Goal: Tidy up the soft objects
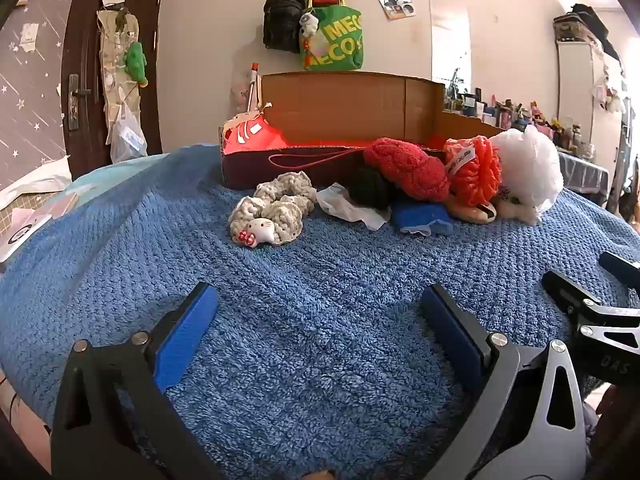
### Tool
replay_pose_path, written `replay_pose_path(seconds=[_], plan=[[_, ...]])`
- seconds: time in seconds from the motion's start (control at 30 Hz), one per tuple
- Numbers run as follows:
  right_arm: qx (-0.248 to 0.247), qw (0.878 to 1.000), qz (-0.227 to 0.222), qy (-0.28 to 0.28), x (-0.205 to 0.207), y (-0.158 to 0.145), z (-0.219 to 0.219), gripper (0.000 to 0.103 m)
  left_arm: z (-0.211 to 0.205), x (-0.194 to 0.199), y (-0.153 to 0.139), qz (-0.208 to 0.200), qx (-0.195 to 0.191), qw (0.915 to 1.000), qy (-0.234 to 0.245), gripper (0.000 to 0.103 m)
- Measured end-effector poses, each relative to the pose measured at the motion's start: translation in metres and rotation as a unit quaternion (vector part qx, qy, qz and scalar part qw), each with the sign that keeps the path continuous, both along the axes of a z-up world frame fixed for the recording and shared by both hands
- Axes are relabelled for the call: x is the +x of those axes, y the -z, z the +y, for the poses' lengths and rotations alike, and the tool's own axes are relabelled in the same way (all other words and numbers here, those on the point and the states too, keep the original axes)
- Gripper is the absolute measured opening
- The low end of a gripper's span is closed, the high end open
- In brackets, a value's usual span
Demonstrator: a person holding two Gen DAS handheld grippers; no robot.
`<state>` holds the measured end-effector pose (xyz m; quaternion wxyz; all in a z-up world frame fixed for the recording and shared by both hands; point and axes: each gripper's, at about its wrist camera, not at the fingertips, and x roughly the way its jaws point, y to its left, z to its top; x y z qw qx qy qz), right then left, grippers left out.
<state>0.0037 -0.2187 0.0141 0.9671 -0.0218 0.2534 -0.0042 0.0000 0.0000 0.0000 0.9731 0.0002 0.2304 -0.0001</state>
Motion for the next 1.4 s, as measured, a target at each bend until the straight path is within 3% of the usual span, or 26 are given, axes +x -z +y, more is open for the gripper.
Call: replay_pose_path(seconds=[1.4], plan=[[-0.002,1.0,0.005,0.0,0.001,-0.0003,0.0005,0.103,0.0001,0.0002,0.0001,0.005,-0.002,1.0,0.0,0.103]])
